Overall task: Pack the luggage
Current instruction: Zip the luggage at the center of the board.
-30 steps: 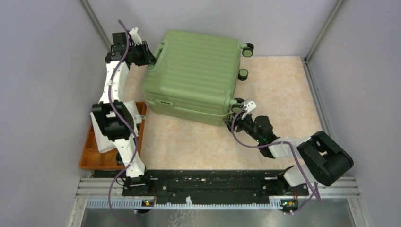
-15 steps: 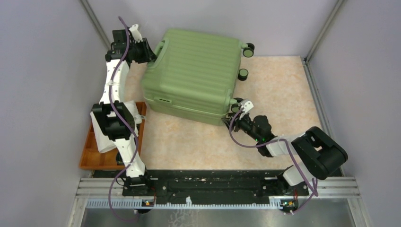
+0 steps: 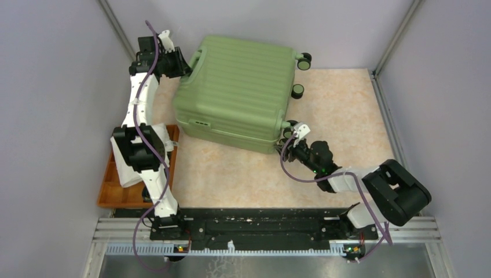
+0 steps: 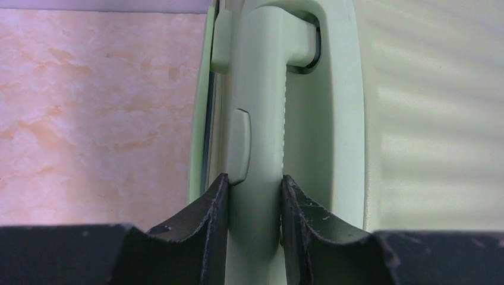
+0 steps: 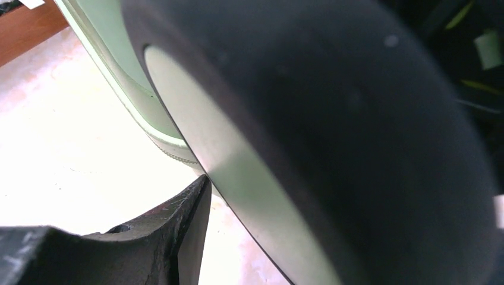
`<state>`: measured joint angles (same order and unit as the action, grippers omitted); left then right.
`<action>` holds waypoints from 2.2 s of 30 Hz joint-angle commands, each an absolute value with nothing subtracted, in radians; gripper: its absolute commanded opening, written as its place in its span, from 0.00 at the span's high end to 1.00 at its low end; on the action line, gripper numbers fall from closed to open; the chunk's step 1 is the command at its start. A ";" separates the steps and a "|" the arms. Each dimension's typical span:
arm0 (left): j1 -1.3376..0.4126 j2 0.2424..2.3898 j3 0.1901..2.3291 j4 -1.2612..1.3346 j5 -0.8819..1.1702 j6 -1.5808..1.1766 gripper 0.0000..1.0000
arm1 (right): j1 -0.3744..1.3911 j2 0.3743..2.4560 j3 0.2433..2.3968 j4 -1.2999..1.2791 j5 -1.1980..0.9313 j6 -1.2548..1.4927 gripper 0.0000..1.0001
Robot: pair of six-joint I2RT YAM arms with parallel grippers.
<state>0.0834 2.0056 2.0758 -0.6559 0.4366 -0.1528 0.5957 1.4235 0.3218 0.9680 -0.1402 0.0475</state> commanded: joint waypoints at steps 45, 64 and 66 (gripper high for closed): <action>0.066 1.921 2.135 -0.555 0.548 -0.207 1.00 | 0.636 1.511 0.169 1.436 -0.067 0.049 0.42; 0.068 1.924 2.136 -0.558 0.557 -0.204 1.00 | 0.622 1.619 0.266 1.457 -0.187 0.005 1.00; 0.068 1.920 2.135 -0.558 0.558 -0.204 1.00 | 0.619 1.602 0.241 1.461 -0.177 0.005 1.00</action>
